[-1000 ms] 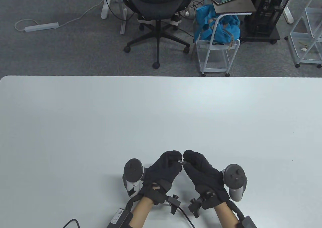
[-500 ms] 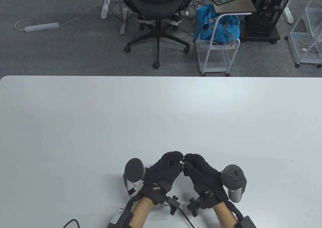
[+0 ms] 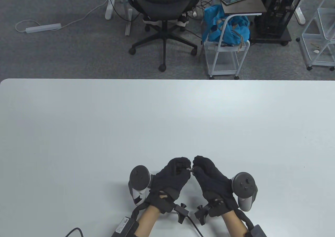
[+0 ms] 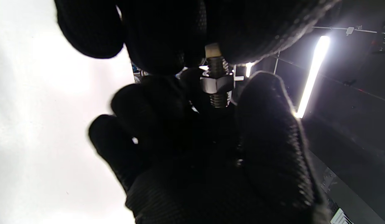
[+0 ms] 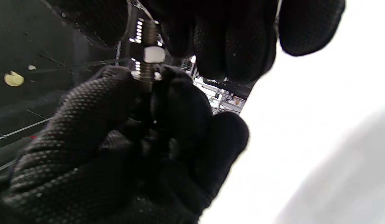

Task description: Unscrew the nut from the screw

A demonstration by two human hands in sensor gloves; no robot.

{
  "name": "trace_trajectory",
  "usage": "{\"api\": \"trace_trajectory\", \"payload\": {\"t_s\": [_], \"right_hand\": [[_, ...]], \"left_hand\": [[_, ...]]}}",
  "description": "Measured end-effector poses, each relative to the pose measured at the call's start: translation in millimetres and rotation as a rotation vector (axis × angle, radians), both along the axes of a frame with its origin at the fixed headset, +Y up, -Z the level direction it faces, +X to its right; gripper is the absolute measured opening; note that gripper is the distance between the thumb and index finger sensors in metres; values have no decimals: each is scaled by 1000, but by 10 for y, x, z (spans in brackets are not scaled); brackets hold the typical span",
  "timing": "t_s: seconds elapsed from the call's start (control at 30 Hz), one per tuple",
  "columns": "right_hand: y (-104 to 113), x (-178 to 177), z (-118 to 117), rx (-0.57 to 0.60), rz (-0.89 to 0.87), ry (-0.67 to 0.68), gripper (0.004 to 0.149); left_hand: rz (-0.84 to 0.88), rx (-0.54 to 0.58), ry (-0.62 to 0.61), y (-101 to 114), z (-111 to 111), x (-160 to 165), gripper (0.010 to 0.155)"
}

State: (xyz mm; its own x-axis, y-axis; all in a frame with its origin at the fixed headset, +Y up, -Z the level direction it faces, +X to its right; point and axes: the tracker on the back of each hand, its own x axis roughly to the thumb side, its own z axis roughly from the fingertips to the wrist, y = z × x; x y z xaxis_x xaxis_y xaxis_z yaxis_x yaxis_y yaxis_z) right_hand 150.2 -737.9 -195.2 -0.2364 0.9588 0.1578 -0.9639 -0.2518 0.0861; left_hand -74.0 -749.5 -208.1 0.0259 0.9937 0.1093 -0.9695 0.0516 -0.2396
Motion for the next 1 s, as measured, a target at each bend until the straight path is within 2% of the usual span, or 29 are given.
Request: {"api": "trace_trajectory", "payload": {"t_s": [0.1, 0.2, 0.63, 0.73, 0.87, 1.0], "right_hand": [[8, -22, 3, -5, -20, -2, 57], [42, -22, 4, 32, 31, 10, 55], [109, -45, 41, 103, 40, -9, 49], [95, -36, 36, 89, 10, 4, 49], [33, -11, 27, 10, -13, -15, 64], [-13, -16, 5, -44, 18, 32, 64]], "left_hand": [[-7, 3, 0, -4, -1, 1, 47], [-7, -10, -2, -12, -4, -6, 47], [4, -26, 18, -22, 0, -9, 47], [26, -43, 31, -34, -6, -29, 47], [25, -41, 31, -32, -6, -31, 47], [20, -33, 28, -31, -9, -28, 47]]}}
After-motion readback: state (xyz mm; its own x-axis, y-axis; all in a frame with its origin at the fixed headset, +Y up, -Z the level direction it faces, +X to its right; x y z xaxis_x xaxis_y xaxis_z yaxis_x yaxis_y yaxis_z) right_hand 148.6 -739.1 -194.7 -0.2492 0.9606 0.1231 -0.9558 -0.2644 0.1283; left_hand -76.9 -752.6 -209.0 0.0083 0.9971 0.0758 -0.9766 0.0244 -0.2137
